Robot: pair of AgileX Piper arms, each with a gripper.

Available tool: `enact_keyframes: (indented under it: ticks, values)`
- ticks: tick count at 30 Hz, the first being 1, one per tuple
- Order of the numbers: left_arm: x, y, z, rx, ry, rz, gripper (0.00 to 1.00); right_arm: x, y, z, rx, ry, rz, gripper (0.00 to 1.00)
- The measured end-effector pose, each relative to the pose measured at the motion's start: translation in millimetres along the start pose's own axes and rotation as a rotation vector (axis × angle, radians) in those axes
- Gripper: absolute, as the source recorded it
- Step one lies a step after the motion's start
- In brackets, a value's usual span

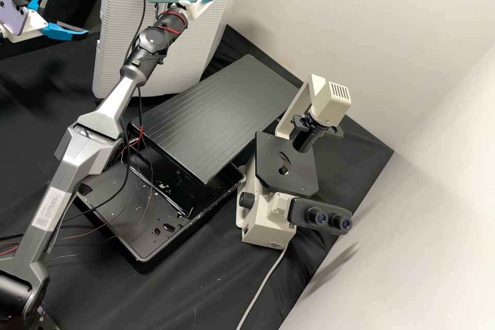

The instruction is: Close the incubator door

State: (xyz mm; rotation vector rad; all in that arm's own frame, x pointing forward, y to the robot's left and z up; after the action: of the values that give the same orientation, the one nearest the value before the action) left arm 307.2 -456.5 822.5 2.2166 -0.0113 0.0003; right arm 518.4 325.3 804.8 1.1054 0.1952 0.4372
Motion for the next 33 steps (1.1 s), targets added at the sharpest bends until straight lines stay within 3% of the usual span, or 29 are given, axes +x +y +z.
enact_keyframes:
  ticks: [8,15,24,30,33]
  values:
    - [0.0,0.0,0.0,0.0,0.0,0.0,1.0,-0.6,-0.7,-4.3,0.032,-0.001,0.0,0.0]
    - [0.0,0.0,0.0,0.0,0.0,0.0,1.0,-4.3,3.9,-23.5,0.056,0.015,0.007,0.0]
    - [0.0,0.0,0.0,0.0,0.0,0.0,1.0,-11.7,14.6,-59.0,0.104,0.151,0.006,0.0]
    - [0.0,0.0,0.0,0.0,0.0,0.0,1.0,-14.7,15.8,-71.6,0.125,0.19,0.002,0.0]
    - [0.0,0.0,0.0,0.0,0.0,0.0,1.0,-15.3,18.7,-72.7,0.117,0.199,0.007,0.0]
